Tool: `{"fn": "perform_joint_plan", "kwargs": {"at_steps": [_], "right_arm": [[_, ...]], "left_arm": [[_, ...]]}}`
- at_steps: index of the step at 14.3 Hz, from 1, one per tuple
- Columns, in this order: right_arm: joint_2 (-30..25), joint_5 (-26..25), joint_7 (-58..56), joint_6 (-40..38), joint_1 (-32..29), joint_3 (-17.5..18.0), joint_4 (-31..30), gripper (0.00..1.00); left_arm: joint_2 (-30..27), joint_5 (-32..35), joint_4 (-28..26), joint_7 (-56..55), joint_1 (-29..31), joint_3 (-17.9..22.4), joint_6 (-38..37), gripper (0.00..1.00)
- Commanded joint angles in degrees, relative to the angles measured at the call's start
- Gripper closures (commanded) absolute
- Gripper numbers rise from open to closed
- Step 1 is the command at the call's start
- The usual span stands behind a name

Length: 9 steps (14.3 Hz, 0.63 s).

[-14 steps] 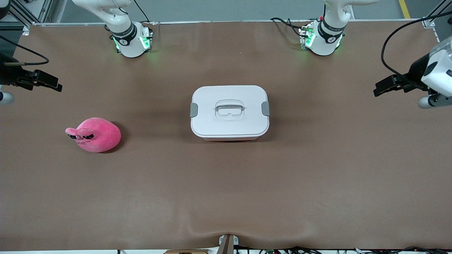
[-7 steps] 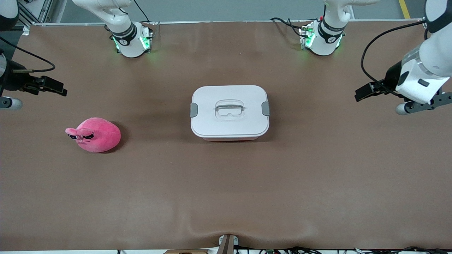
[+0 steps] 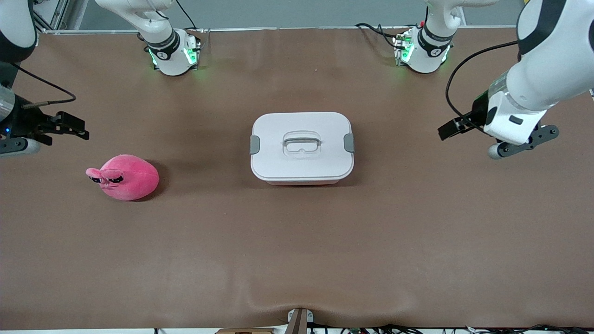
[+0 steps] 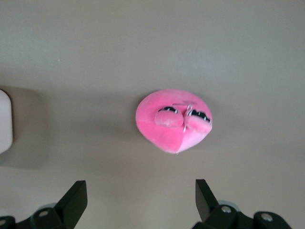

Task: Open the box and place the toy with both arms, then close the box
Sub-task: 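Move the left gripper to the lid handle while the right gripper reaches the toy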

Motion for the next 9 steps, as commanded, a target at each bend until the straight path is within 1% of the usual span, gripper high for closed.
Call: {"fn": "perform_joint_plan", "kwargs": {"at_steps": [1,4,7,9], "right_arm": [[2.33,0.66,-6.12,3.32,-1.44,0.42,0.04,0.0],[4.44,0.4,-14.64,8.16,-1.53,0.42,-0.04,0.0],[6.99,0.31,-15.99,9.05,-1.71,0.42,-0.13,0.0],[7.87,0.22,-16.07,9.66,-1.45,0.42,-0.22,0.0]], "left_arm": [[2.0,-1.01,1.42,-5.99,0.05,-2.7,1.2,0.0],[3.58,-1.01,1.42,-12.76,0.05,-5.34,2.87,0.0],[5.08,-0.92,1.33,-20.22,0.05,-8.41,4.71,0.0],[6.22,-0.57,1.42,-25.59,-1.96,-9.04,6.12,0.0]]}}
